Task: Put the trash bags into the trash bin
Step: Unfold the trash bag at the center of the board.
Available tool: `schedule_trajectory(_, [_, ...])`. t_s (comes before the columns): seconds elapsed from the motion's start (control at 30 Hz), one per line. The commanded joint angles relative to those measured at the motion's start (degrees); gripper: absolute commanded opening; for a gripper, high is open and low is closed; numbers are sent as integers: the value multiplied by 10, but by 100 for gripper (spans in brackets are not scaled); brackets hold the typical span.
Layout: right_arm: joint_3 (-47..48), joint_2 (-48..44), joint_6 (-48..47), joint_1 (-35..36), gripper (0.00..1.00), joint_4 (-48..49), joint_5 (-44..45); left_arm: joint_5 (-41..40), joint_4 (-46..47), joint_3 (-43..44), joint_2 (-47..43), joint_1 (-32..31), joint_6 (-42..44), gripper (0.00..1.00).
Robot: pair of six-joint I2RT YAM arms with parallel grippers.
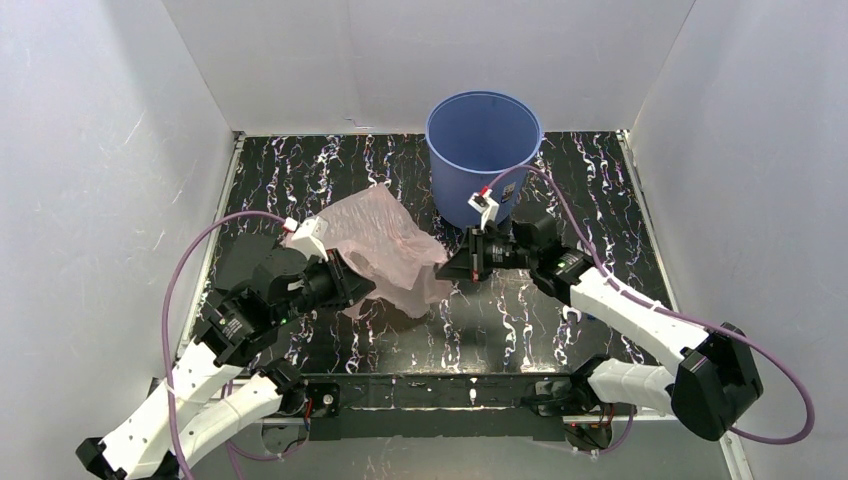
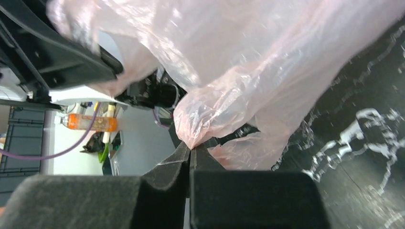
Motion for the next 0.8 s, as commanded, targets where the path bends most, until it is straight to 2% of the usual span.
schedule_trajectory(0.0, [55, 15, 81, 47, 6, 65, 74, 52, 58, -13, 5, 2, -4, 15])
schedule_trajectory(0.13, [62, 41, 167, 59, 6, 124, 64, 82, 85, -22, 9, 2, -3, 28])
schedule_trajectory(0.23, [76, 62, 208, 59, 7, 127, 49, 96, 91, -28, 5, 2, -8, 31])
schedule_trajectory(0.33, [93, 63, 201, 59, 7, 98, 61, 44, 54, -28, -24, 2, -18, 27])
schedule_trajectory(0.5, [106, 45, 206, 59, 8, 111, 83, -78, -23, -21, -85, 2, -40, 1])
schedule_trajectory(0.57, [119, 60, 227, 59, 8, 149, 43, -91, -30, -21, -98, 2, -53, 0])
schedule_trajectory(0.67, [139, 73, 289, 66, 8, 333, -49, -129, -43, -10, -116, 2, -83, 0])
schedule_trajectory(0.7, [158, 73, 294, 70, 8, 367, -82, -146, -50, -3, -123, 2, -93, 0])
schedule_trajectory(0.77, [202, 68, 245, 75, 9, 338, -139, -173, -47, 4, -144, 2, -102, 0])
